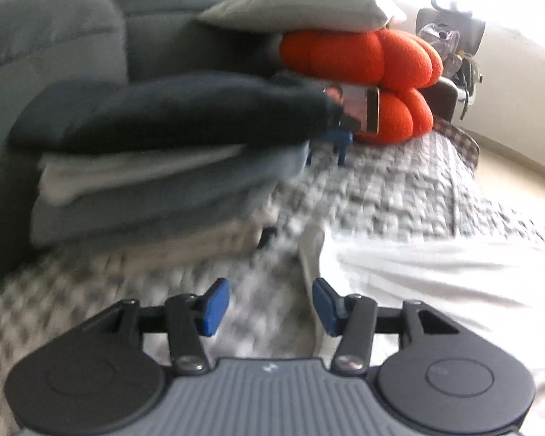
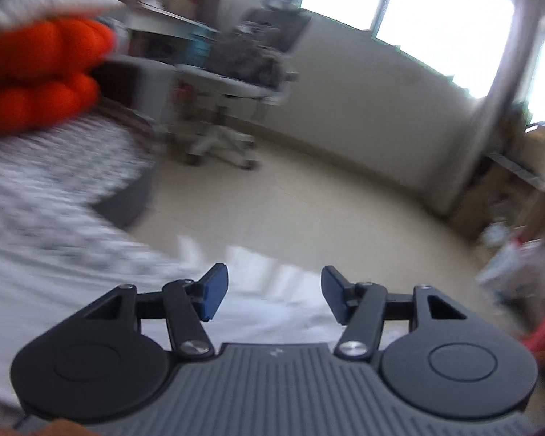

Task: Fold clothes
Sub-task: 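Open both grippers and release the white garment onto the bed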

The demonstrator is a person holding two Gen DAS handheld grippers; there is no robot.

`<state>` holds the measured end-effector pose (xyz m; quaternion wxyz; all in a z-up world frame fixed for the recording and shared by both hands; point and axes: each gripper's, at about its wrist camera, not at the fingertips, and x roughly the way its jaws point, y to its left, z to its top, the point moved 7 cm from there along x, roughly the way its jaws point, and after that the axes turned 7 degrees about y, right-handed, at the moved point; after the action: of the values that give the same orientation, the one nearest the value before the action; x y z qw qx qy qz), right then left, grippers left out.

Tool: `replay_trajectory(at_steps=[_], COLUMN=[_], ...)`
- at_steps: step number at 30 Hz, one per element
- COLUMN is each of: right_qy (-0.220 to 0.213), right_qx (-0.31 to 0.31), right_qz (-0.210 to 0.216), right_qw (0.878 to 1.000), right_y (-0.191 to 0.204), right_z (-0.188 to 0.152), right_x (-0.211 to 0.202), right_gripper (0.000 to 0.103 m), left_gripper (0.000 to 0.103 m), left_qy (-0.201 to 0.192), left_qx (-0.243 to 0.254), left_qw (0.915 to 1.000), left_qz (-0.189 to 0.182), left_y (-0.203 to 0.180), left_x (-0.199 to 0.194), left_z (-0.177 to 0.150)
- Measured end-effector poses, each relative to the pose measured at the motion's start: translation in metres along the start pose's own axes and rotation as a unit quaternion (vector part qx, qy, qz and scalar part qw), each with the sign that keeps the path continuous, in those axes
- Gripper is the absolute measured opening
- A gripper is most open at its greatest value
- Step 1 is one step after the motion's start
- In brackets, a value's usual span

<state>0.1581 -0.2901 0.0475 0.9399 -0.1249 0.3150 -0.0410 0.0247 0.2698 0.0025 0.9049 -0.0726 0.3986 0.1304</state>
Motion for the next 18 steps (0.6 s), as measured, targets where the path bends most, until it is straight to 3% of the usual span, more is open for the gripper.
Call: replay_trajectory(at_steps=[5, 9, 12, 16, 18], right_qy=[0.003, -0.009, -0.015, -0.024, -0.027], right_qx=[-0.062, -0.118, -0.143, -0.151, -0.148], right_qz=[0.102, 0.165, 0.208, 0.269, 0.289], right_qw=[0.993, 0.979, 0.967, 0.951, 0.946], right_y=[0.069, 0.125, 0.159, 0.195, 0.206], right_z=[-0.016, -0.021, -0.021, -0.027, -0.034], right_x=[-0.043, -0.075, -0.099, -0.127, -0.138], right_gripper=[0.06, 0.06, 0.06, 0.06, 0.06], left_gripper=[0.048, 0.049, 0.052, 0.058, 0.055], left_qy=[0.035, 0.052, 0.067, 0.062, 0.066], left_qx=[-0.017, -0.025, -0.059, -0.097, -0.104], left_qw=[0.999, 0.9979, 0.9953, 0.9917, 0.9903], left_qz=[-0.022, -0.03, -0.038, -0.058, -0.064], left_y=[0.01, 0.008, 0.008, 0.001, -0.005], left_x=[-0.011, -0.018, -0.024, -0.028, -0.023], left_z=[-0.038, -0.055, -0.065, -0.072, -0.074])
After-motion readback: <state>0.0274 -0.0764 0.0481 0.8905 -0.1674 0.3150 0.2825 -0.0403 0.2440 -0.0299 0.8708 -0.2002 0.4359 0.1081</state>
